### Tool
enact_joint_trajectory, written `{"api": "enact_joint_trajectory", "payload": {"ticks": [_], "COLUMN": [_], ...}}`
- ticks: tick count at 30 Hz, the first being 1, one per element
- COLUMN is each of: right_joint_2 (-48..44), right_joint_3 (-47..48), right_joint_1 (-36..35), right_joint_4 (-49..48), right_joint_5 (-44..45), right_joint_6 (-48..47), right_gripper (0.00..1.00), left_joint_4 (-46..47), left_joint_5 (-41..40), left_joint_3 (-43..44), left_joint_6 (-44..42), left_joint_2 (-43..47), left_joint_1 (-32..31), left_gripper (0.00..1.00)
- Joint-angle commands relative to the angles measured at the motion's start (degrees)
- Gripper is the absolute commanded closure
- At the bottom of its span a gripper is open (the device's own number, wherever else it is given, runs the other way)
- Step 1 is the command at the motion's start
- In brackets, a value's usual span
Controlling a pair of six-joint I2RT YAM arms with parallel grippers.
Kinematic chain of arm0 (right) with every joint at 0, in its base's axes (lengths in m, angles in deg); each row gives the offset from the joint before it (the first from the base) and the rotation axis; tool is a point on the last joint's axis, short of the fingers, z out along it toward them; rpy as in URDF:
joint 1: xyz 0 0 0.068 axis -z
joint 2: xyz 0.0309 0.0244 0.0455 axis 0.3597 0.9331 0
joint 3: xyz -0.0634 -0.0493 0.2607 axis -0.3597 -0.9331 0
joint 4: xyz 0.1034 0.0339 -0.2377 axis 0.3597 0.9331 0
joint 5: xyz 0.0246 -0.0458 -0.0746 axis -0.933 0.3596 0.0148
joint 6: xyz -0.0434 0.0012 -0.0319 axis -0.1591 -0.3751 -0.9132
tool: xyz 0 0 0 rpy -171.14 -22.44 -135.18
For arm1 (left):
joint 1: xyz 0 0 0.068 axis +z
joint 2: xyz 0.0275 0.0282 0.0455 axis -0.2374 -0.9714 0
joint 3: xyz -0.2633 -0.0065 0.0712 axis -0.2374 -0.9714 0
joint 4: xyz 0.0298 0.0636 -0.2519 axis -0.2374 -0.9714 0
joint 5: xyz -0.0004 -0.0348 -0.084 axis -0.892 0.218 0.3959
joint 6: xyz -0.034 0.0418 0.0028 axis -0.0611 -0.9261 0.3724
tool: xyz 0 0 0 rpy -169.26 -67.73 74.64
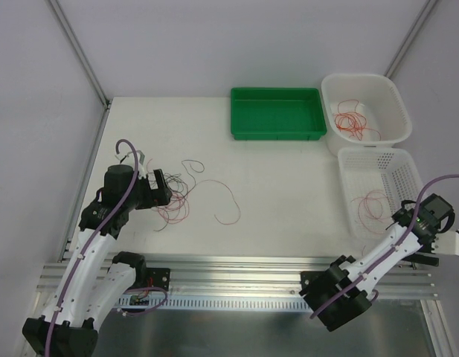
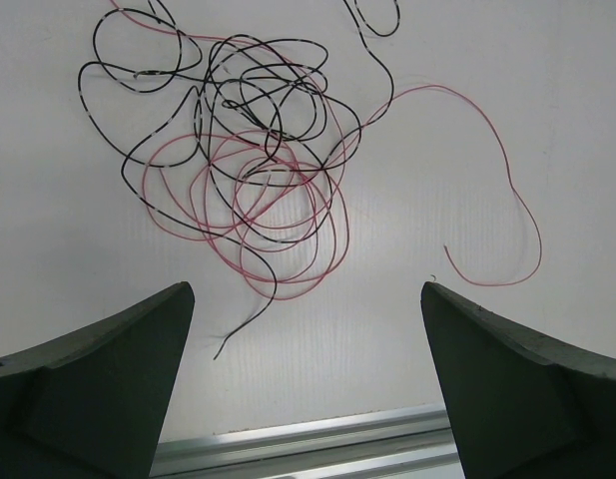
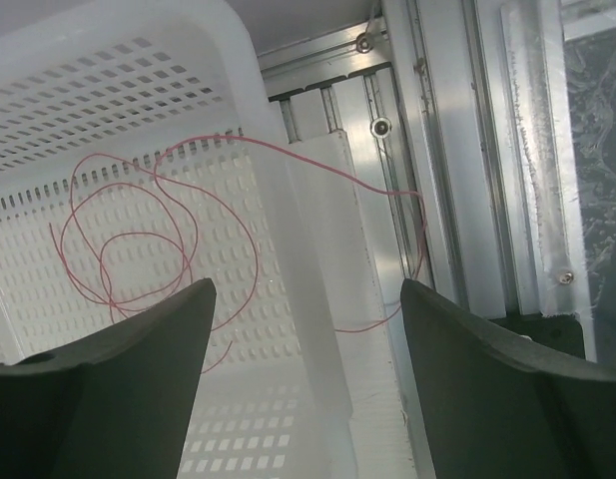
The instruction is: Untangle the cables
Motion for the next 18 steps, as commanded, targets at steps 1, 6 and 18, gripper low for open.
{"api": "enact_joint_trajectory", "payload": {"ticks": [1, 6, 18], "right_joint_2": [3.8, 10.6, 24.9], "right_joint_3": [4.1, 10.2, 19.1], "right_joint_1": [0.4, -1.9, -15.1], "right_joint_4": [-2.3, -1.3, 2.0], "right_joint_5": [0.2, 5.9, 18.3], "right_joint_6": [3.1, 2.4, 11.3], "right_gripper": [0.21, 0.22, 0.25], "left_joint_4": [1.1, 1.1, 1.1], "left_joint_5": [2.0, 2.3, 2.2], "left_joint_3": [0.0, 0.0, -0.2], "left_joint_6": [-0.7, -0.9, -1.2], "left_joint_2": [-0.1, 0.0, -1.2], "left_joint_1": [-1.0, -1.3, -1.7], "left_gripper": [0.01, 0.01, 0.01]}}
